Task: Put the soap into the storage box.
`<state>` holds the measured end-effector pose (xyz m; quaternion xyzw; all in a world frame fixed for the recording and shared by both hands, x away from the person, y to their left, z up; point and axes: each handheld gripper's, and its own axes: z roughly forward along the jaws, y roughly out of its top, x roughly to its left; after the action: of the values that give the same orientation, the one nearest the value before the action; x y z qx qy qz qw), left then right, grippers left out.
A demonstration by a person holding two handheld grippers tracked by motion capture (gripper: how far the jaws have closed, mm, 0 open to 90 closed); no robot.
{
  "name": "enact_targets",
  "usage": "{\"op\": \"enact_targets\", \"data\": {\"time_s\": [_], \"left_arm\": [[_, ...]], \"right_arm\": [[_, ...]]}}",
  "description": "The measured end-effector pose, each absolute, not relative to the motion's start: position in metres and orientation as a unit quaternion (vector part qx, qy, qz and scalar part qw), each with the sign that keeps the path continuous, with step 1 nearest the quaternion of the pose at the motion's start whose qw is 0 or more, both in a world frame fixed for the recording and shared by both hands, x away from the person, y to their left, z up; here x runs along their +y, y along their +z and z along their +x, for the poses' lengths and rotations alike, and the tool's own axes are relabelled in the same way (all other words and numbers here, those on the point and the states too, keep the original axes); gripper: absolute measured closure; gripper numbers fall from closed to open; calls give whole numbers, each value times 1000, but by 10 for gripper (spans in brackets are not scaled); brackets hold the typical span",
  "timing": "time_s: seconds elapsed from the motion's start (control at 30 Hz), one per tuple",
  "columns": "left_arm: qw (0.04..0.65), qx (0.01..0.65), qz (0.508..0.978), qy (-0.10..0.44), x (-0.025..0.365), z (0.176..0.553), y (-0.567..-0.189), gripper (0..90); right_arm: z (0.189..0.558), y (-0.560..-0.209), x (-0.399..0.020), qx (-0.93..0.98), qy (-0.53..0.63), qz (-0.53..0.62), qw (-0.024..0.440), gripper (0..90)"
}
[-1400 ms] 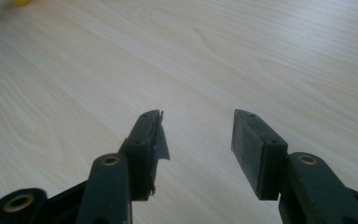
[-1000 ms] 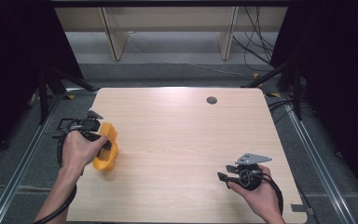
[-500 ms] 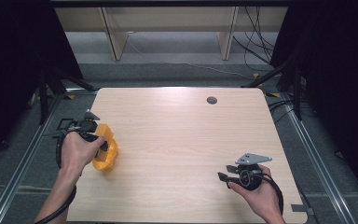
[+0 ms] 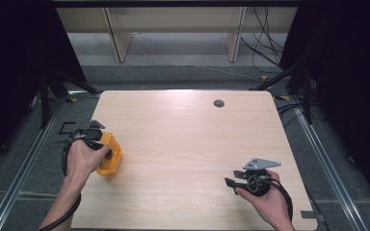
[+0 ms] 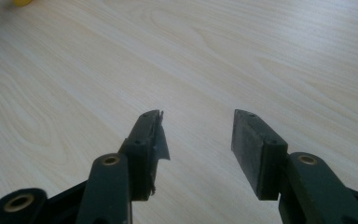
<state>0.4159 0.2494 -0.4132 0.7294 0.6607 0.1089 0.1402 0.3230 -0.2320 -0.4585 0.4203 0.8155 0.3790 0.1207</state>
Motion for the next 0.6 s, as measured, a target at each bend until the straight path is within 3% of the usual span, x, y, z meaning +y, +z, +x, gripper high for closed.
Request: {"op": "enact_targets", "data": {"time_s": [0.6], "left_arm": [[133,650,740,114,250,417,-432,604]], "right_arm": [[323,-458,-231,817,377,423,110,528]]}}
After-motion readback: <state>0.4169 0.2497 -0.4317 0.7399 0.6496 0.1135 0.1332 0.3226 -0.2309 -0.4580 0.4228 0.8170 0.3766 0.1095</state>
